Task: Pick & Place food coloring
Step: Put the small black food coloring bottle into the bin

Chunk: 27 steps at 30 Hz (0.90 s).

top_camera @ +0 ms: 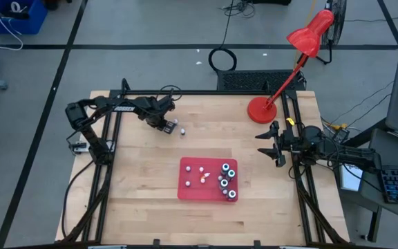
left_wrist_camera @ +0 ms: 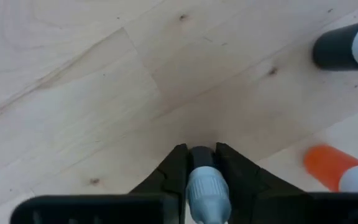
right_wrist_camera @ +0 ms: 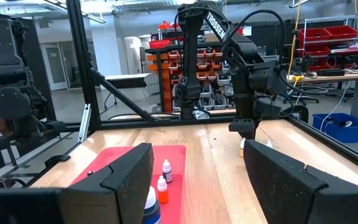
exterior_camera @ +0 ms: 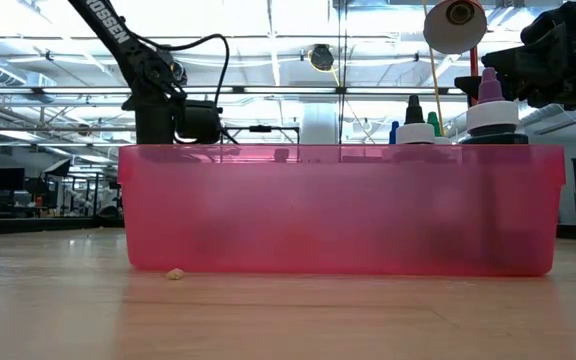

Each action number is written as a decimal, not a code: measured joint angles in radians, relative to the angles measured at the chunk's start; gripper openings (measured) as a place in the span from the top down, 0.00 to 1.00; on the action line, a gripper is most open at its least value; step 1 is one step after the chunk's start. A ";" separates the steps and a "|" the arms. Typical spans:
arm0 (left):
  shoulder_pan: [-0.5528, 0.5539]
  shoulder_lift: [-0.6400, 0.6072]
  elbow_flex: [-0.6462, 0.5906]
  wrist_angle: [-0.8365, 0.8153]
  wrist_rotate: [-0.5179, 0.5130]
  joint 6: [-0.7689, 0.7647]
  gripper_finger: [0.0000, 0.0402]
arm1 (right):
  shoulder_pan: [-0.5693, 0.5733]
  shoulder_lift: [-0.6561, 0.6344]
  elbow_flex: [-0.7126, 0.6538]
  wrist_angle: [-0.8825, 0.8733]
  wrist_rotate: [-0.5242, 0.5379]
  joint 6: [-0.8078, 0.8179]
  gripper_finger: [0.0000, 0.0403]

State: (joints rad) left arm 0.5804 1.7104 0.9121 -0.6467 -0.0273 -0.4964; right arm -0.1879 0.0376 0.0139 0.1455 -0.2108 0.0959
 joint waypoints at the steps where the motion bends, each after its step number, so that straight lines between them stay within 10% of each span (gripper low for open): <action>1: 0.000 0.001 0.004 -0.005 0.000 0.007 0.84 | 0.000 0.000 0.000 0.000 0.000 0.000 0.41; 11: -0.140 -0.088 0.116 -0.219 0.057 0.073 0.84 | 0.000 0.000 0.000 0.000 0.000 0.000 0.41; 27: -0.863 -0.181 0.459 -0.091 -0.150 -0.063 0.84 | 0.000 0.000 0.000 0.000 0.000 0.000 0.41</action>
State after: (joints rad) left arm -0.2822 1.5298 1.3708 -0.7373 -0.1775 -0.5594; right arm -0.1879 0.0379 0.0143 0.1455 -0.2108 0.0957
